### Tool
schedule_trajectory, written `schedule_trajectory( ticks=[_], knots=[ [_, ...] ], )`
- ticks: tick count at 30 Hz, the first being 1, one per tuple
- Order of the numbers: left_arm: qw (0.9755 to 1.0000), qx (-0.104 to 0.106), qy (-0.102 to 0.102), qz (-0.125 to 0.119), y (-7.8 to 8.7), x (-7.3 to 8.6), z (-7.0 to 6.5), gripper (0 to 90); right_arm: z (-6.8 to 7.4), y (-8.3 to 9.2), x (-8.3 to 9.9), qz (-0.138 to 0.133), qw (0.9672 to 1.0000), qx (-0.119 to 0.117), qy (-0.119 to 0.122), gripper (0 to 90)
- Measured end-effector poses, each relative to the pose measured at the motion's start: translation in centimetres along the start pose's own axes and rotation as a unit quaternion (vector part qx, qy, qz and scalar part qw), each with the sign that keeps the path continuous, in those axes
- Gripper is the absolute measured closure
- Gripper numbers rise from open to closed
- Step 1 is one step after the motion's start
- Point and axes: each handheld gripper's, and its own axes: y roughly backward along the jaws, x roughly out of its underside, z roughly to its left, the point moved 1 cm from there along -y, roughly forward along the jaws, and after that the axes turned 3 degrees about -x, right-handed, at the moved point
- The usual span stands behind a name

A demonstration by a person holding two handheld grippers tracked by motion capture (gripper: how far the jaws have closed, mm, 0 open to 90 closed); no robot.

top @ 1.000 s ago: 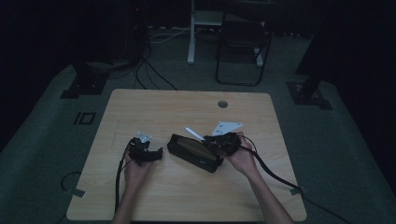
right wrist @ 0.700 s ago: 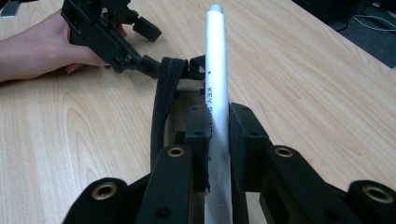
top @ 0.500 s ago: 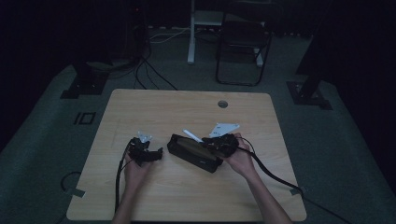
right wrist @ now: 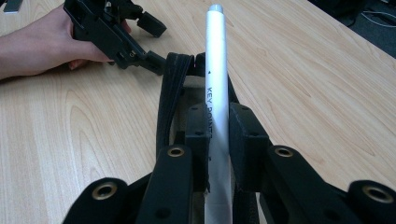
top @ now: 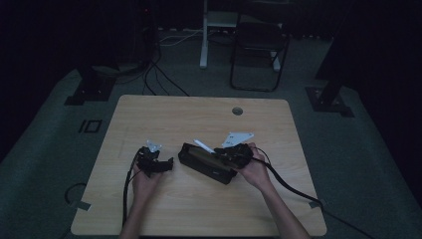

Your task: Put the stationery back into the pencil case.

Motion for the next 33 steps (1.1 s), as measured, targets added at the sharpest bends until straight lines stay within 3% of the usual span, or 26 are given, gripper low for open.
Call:
schedule_trajectory(
  ticks=[33],
  knots=[
    [1.0,-0.001,0.0,-0.001,-0.02,0.01,-0.01,12.4,0.4,-0.87,0.34,0.007,0.9999,-0.009,0.003,79.0]
  ],
)
